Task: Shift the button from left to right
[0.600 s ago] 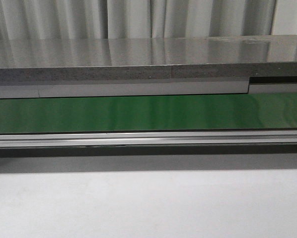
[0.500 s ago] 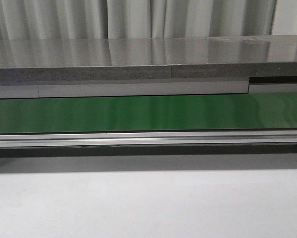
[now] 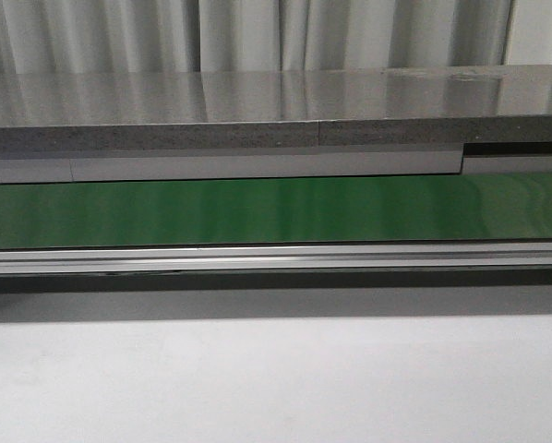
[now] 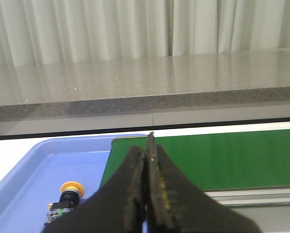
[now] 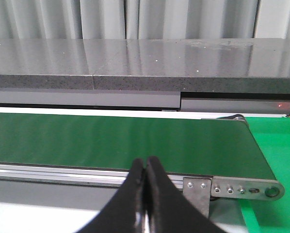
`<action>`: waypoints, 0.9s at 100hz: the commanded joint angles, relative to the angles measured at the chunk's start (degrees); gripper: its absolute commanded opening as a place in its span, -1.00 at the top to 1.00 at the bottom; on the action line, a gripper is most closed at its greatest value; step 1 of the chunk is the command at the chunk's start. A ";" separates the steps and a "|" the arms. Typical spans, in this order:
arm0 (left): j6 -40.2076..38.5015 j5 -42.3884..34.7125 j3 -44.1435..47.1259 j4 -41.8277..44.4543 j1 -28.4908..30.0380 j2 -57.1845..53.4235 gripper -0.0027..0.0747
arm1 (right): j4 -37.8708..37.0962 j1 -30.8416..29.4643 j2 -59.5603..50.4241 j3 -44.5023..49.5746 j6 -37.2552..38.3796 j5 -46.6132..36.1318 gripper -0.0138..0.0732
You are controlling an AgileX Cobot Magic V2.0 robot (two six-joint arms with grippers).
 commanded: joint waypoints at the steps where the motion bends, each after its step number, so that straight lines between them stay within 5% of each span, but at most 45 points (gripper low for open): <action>1: -0.60 -5.07 1.54 -1.90 0.14 -1.95 0.98 | -0.46 0.00 -0.90 -1.08 -0.16 -4.86 0.84; 30: -0.60 2.41 -9.14 -8.70 0.14 1.47 0.98 | -0.46 0.00 -0.90 -1.08 -0.16 -4.86 0.84; 73: -0.60 38.12 -39.28 -4.31 0.14 24.54 0.98 | -0.46 0.00 -0.90 -1.08 -0.16 -4.86 0.84; 90: -0.60 40.95 -43.57 -4.41 0.14 31.77 0.98 | -0.46 0.00 -0.90 -1.08 -0.16 -4.86 0.84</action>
